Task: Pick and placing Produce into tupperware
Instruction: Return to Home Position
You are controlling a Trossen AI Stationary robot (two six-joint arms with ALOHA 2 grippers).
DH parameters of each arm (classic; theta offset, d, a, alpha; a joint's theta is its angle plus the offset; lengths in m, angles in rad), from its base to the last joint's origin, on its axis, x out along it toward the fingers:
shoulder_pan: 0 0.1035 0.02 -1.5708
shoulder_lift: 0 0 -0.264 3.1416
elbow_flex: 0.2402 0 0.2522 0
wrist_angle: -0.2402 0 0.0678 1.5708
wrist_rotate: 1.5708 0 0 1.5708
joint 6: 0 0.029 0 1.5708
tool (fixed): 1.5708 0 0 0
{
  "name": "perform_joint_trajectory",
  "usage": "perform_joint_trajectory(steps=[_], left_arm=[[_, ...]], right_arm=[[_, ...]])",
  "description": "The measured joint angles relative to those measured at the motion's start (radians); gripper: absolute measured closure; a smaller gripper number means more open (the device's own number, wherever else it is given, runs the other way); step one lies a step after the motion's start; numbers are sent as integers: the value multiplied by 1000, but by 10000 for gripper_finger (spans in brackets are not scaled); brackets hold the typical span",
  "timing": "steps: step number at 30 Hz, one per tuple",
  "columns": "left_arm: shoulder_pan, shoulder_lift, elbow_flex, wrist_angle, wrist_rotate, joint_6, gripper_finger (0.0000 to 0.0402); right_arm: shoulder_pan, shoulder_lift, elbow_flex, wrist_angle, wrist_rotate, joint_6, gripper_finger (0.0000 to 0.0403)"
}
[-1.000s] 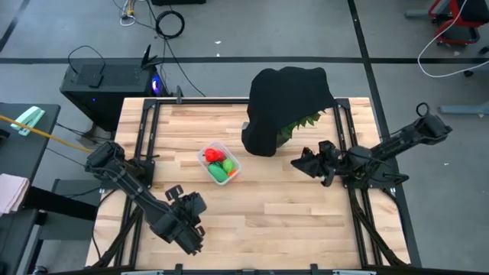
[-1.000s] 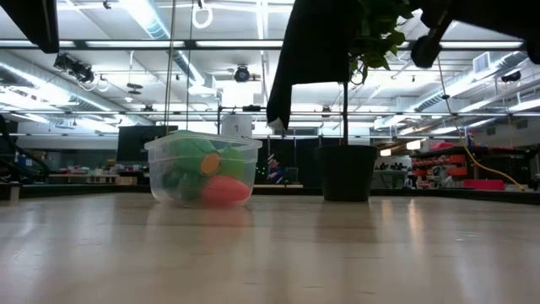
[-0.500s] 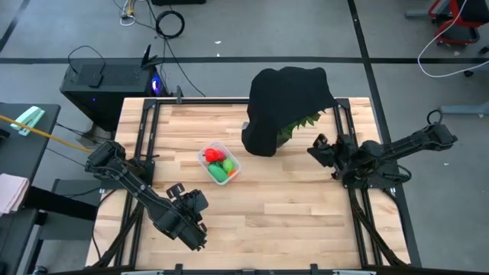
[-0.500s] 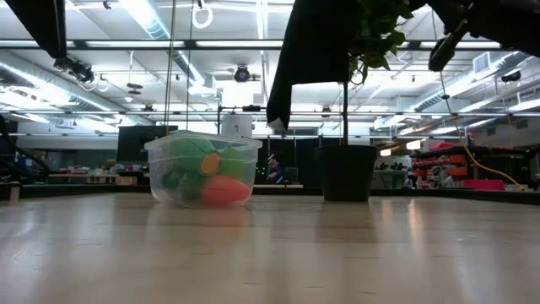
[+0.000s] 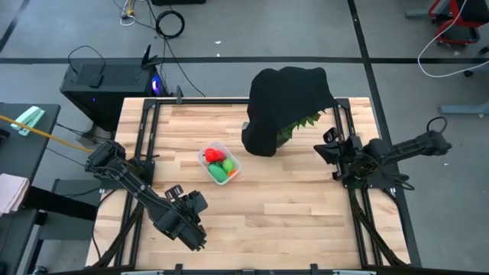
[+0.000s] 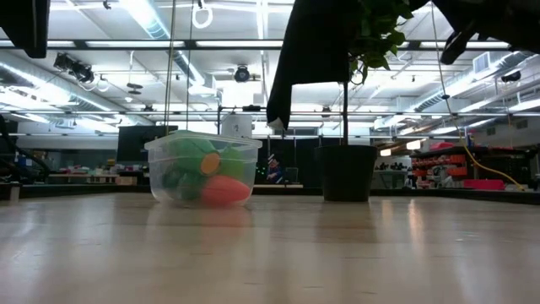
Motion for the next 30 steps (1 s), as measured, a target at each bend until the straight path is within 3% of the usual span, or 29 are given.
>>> perform_joint_trajectory(steps=[15,30], left_arm=[[79,0,0,1,1,53,239],[140,0,0,8,1,95,239]], right_arm=[[-130,-310,0,-385,-113,80,403],[-289,-326,0,-551,-371,159,403]])
